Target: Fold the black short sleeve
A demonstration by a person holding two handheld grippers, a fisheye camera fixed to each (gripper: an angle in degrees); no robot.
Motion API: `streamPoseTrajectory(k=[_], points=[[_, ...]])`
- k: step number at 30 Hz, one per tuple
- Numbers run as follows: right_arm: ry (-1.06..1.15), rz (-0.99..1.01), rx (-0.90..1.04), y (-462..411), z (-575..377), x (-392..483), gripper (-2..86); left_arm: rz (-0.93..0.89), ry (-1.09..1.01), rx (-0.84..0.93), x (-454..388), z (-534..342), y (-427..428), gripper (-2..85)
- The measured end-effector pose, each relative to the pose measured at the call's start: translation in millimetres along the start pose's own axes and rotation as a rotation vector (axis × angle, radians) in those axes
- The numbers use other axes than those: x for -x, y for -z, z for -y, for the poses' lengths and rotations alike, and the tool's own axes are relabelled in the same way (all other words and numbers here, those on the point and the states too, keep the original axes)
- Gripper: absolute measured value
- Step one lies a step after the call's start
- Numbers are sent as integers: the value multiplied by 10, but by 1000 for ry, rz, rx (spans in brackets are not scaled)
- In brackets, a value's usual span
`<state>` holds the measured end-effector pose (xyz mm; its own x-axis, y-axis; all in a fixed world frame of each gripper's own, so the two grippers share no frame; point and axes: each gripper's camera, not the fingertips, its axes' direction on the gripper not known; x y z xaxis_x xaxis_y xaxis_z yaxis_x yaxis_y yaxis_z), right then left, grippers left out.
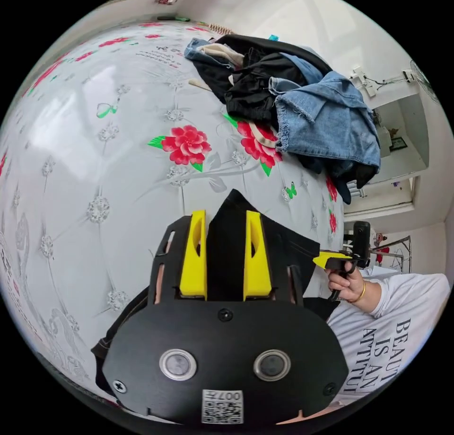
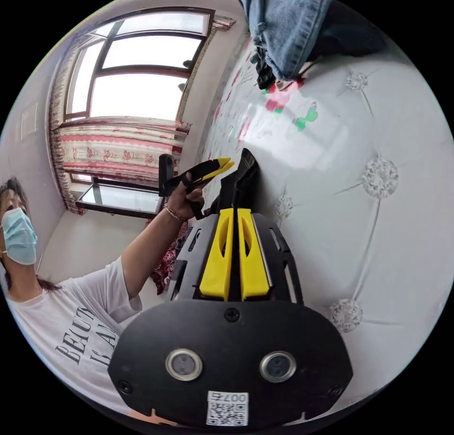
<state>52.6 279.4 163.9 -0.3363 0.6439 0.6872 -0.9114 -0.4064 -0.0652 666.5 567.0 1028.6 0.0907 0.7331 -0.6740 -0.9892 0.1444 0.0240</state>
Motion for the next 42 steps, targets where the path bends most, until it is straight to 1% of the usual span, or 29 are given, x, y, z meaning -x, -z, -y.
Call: streamPoseTrajectory(k=[1, 2, 4, 6, 8, 9, 11, 13, 14, 15, 16, 17, 18, 21, 24, 25, 26, 27, 28, 30, 33, 34, 35, 36, 37, 38, 40, 41, 42], points=[[-43, 10, -12, 60, -27, -113, -1, 25, 22, 30, -15, 53, -209, 31], [-64, 17, -17, 78, -40, -170, -1, 58, 36, -9, -25, 65, -282, 3], [-137, 63, -40, 109, -70, -364, -1, -7, 65, 5, 41, 106, -433, -5], [-145, 76, -47, 107, -61, -415, -1, -37, 67, 4, 73, 111, -490, -7], [-113, 79, -45, 105, -32, -370, -1, -45, 32, -59, 35, 44, -386, -7], [-62, 73, -32, 99, -4, -288, -1, -51, 30, -80, 33, 18, -336, -7], [42, 37, 0, 76, 34, -109, -1, -111, 23, -206, 52, -135, -65, -2], [204, -6, 58, -11, 44, 141, -1, -133, 6, -267, 61, -239, 72, 12], [234, -20, 72, -41, 37, 181, -1, -127, -9, -266, 45, -272, 73, 31], [265, -50, 81, -91, 9, 210, -1, -119, -27, -226, 12, -258, -6, 81], [258, -63, 76, -127, -19, 167, -1, -130, -37, -193, -6, -234, -71, 107], [247, -61, 74, -140, -32, 127, -1, -177, -70, -132, -57, -183, -216, 118], [223, -48, 69, -163, -61, 31, -1, -188, -87, -113, -95, -161, -282, 124], [172, -47, 42, -208, -162, -212, -1, -111, -196, -21, -400, -36, -662, 126], [164, -64, 51, -297, -252, -393, -1, -42, -238, 61, -528, -7, -918, 106], [167, -68, 52, -333, -285, -459, -1, 22, -238, 82, -569, -42, -1004, 86], [170, -72, 54, -354, -301, -489, -1, 108, -248, 48, -605, -117, -966, 33], [179, -83, 57, -399, -334, -546, -1, 121, -238, 60, -591, -166, -965, 4], [186, -94, 60, -450, -370, -603, -1, 99, -233, 57, -571, -190, -936, 0], [198, -99, 66, -529, -417, -676, -1, 15, -211, 31, -485, -288, -767, -6], [271, -116, 87, -657, -497, -663, -1, -97, -191, -163, -234, -730, 36, -9], [343, -136, 104, -725, -548, -582, -1, -119, -190, -194, -181, -838, 203, -9], [386, -153, 116, -768, -581, -527, -1, -143, -196, -267, -78, -1102, 556, -9], [485, -190, 146, -869, -667, -390, -1, -145, -197, -305, -23, -1254, 732, -9], [598, -216, 176, -980, -781, -239, -1, -151, -188, -360, 101, -1576, 1061, -10], [655, -227, 192, -1039, -848, -166, -1, -158, -193, -408, 213, -1929, 1369, -10], [864, -268, 259, -1310, -1165, 69, -1, -145, -178, -478, 401, -2505, 1778, -10], [910, -276, 277, -1387, -1250, 105, -1, -136, -163, -523, 545, -2902, 2008, -9], [991, -288, 316, -1553, -1423, 149, -1, -134, -145, -544, 631, -3098, 2105, -9]])
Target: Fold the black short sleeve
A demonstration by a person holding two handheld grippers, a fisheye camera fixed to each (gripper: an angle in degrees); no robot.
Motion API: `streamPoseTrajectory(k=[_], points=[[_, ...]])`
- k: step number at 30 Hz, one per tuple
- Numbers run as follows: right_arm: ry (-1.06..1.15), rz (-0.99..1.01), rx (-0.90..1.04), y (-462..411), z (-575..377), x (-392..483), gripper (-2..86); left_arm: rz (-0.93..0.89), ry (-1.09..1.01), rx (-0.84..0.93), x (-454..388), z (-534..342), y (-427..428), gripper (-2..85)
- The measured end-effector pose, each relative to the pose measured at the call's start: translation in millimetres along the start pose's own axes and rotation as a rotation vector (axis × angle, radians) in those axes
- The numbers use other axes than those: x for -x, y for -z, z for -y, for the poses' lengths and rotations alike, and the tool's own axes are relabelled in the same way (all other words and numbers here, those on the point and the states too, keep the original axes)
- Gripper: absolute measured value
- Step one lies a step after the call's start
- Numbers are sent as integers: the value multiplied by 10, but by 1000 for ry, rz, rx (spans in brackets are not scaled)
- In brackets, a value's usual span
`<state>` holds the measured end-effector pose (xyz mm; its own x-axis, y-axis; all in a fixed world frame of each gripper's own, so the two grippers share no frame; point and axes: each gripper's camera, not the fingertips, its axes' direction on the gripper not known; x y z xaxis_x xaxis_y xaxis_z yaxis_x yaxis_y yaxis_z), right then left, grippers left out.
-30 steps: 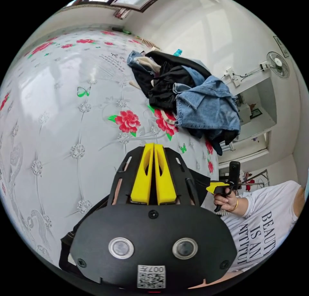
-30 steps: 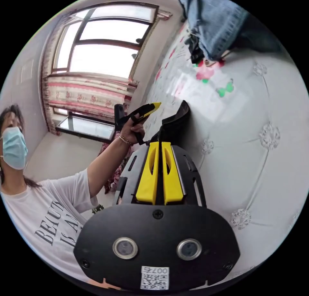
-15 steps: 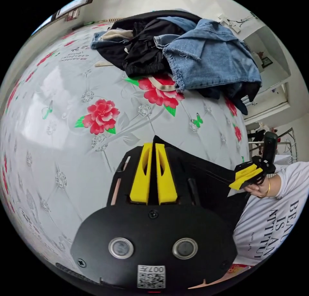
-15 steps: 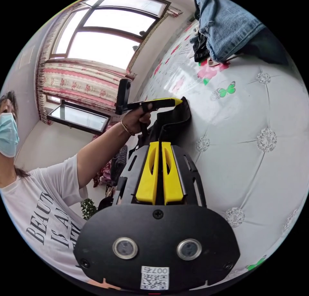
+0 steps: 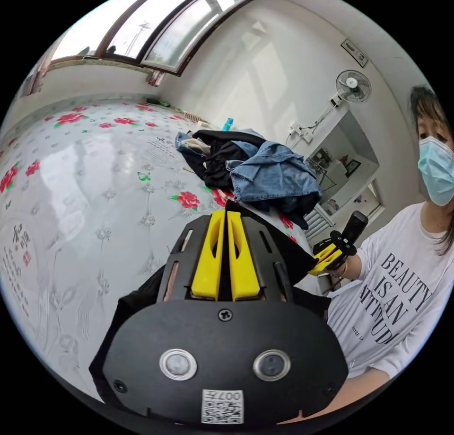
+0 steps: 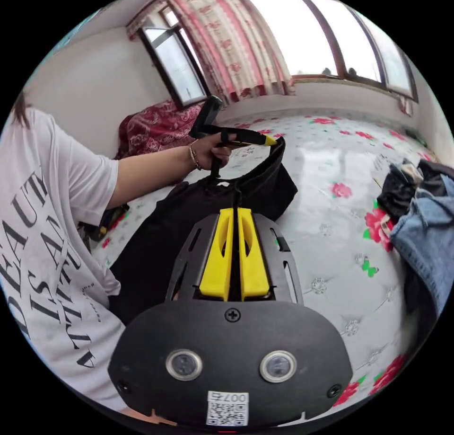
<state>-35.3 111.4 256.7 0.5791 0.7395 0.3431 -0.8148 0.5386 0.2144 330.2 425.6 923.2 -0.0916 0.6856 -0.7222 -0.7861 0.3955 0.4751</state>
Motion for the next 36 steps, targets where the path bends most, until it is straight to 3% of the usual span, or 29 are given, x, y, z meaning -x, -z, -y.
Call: streamPoseTrajectory(k=[8, 13, 17, 21, 27, 32, 36], points=[[213, 28, 266, -1570, -339, 513, 3, 164, 343, -28, 663, -1801, 1777, 3], [260, 76, 521, -2483, -713, 467, 22, 297, 458, -138, 494, -2693, 3074, 43], [304, 120, 529, -2529, -699, 436, 34, 594, 656, -245, -6, -3676, 4470, 53], [300, 180, 352, -2430, -357, 394, 45, 800, 925, -351, -406, -4887, 5636, 71], [402, 282, 325, -3602, 645, 651, 55, 631, 1082, -419, -231, -5728, 6319, 105], [293, 310, 444, -4930, 1277, 636, 64, 518, 1080, -480, 43, -5844, 6803, 100], [178, 259, 592, -5834, 1294, 412, 49, 488, 1071, -491, 182, -5858, 7129, 46]])
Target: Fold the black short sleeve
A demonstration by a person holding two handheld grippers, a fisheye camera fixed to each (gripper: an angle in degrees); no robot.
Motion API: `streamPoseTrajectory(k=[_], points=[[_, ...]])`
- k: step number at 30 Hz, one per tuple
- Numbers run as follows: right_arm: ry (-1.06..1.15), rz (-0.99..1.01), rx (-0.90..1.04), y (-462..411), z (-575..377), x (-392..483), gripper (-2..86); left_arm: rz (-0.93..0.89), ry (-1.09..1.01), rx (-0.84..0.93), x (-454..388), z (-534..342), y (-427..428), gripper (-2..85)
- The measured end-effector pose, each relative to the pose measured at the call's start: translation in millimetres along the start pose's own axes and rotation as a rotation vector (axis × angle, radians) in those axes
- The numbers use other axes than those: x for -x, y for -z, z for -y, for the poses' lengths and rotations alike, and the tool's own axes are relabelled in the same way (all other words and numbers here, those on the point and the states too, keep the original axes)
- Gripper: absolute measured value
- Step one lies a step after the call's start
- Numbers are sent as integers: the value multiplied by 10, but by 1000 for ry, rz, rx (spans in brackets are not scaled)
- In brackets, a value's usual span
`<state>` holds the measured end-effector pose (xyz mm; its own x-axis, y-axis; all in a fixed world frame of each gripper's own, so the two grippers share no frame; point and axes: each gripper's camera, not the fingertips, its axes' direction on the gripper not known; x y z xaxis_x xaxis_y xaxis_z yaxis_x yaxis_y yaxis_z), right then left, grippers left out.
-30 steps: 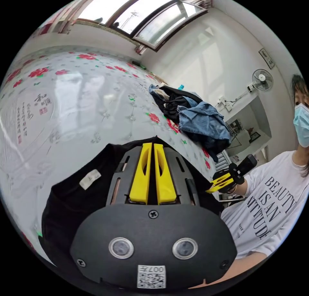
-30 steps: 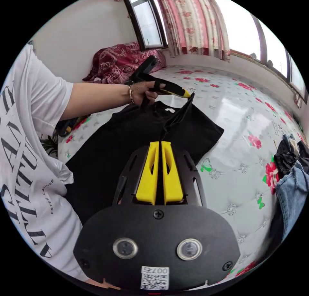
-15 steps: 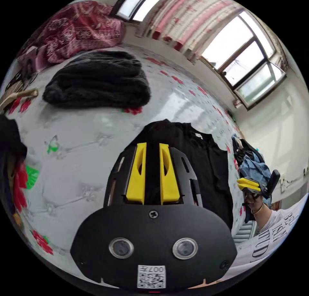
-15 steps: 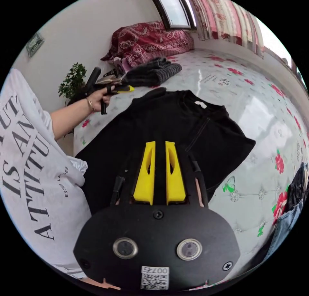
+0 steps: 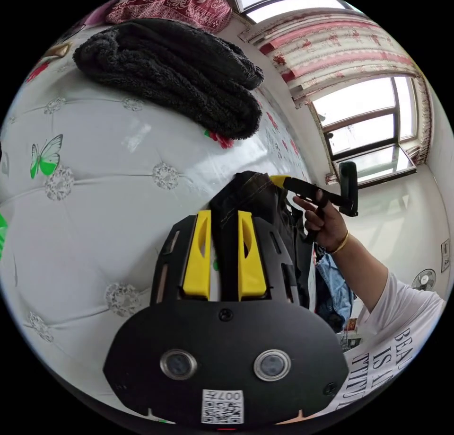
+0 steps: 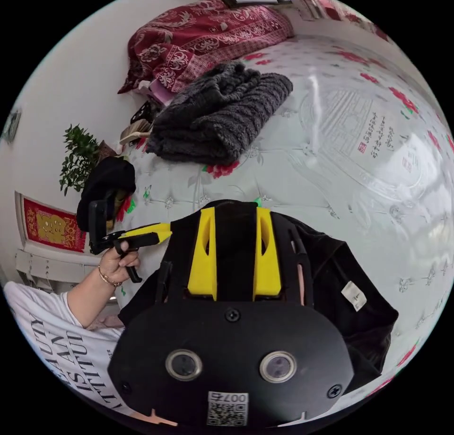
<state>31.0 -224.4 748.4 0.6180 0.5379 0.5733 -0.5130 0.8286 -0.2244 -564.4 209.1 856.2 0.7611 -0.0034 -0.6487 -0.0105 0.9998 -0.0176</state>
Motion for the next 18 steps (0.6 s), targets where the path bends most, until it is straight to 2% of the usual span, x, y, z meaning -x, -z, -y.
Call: streamPoseTrajectory(k=[2, 5, 9, 12, 16, 18], points=[[-24, 28, 51, -184, 33, -129, 32, -19, 4, 40, 78, 133, 137, 2], [8, 37, -38, -77, -49, -147, 9, -93, -20, -35, 120, 165, 579, -6], [177, 182, -190, 420, -61, 50, 1, -204, -29, -201, 77, 33, 1480, -8], [316, 247, -225, 670, 15, 305, -1, -210, -46, -242, -52, -76, 1855, -8], [360, 232, -150, 524, 147, 449, -1, -304, 108, -296, 82, -353, 2008, -9], [314, 221, -90, 350, 196, 383, -2, -429, 239, -301, 254, -464, 1907, -9]])
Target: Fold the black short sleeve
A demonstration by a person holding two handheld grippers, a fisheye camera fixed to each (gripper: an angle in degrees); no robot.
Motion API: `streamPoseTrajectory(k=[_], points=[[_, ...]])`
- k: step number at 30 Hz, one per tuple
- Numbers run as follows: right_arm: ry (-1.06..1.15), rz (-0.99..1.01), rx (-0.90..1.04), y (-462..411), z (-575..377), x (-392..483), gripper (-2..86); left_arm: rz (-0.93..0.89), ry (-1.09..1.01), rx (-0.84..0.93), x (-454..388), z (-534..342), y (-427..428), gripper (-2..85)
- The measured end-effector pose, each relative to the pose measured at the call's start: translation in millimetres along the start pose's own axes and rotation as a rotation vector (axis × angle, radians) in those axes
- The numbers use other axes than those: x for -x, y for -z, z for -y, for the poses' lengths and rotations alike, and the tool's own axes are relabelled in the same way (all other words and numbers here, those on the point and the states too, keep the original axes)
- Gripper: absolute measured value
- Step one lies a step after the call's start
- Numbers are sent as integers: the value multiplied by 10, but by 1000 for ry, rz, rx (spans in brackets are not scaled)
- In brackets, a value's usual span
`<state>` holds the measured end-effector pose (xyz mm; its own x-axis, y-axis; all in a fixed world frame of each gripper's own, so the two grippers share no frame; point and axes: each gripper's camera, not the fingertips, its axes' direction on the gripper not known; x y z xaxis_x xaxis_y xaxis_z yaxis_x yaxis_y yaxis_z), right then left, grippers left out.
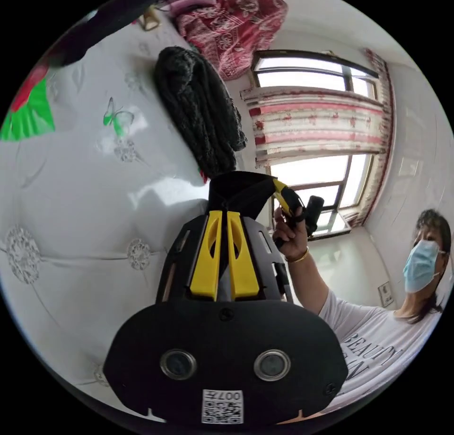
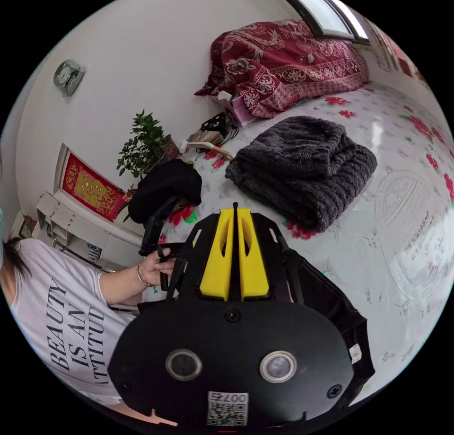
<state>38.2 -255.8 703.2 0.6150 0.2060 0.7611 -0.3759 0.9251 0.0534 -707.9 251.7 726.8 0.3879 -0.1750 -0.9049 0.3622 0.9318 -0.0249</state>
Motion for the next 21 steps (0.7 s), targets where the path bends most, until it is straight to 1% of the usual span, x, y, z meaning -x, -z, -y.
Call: streamPoseTrajectory(k=[1, 3, 5, 6, 9, 12, 13, 15, 16, 18, 19, 21], points=[[-24, 6, 11, -39, -19, -71, -2, -41, 39, -10, 11, -46, -10, -8], [-42, 11, -13, 40, -78, -142, -2, -22, -11, 5, -237, -90, -53, -8], [-28, 26, -57, 234, -176, -166, -2, 30, -226, 71, -908, -175, -192, -7], [-12, 28, -74, 393, -263, -173, -2, 41, -289, 92, -1101, -217, -240, -7], [31, -16, -102, 822, -600, -190, -2, 110, -636, 253, -2152, -678, -695, 0], [30, -113, -72, 1095, -1053, -304, -1, 158, -803, 376, -2633, -1137, -1162, 24], [-10, -150, -46, 1137, -1252, -409, -1, 173, -878, 443, -2816, -1408, -1428, 41], [-93, -202, -27, 1159, -1566, -574, 0, 144, -1009, 612, -3103, -2022, -1986, 71], [-153, -250, -34, 1158, -1793, -668, 1, 139, -1030, 650, -3151, -2178, -2120, 74], [-249, -280, -22, 1116, -2120, -817, 4, 138, -1061, 765, -3195, -2629, -2511, 79], [-323, -285, 0, 1082, -2309, -914, 6, 176, -1055, 849, -3178, -2893, -2753, 78], [-384, -271, -12, 1092, -2531, -960, 11, 196, -1033, 919, -3196, -3274, -3007, 74]])
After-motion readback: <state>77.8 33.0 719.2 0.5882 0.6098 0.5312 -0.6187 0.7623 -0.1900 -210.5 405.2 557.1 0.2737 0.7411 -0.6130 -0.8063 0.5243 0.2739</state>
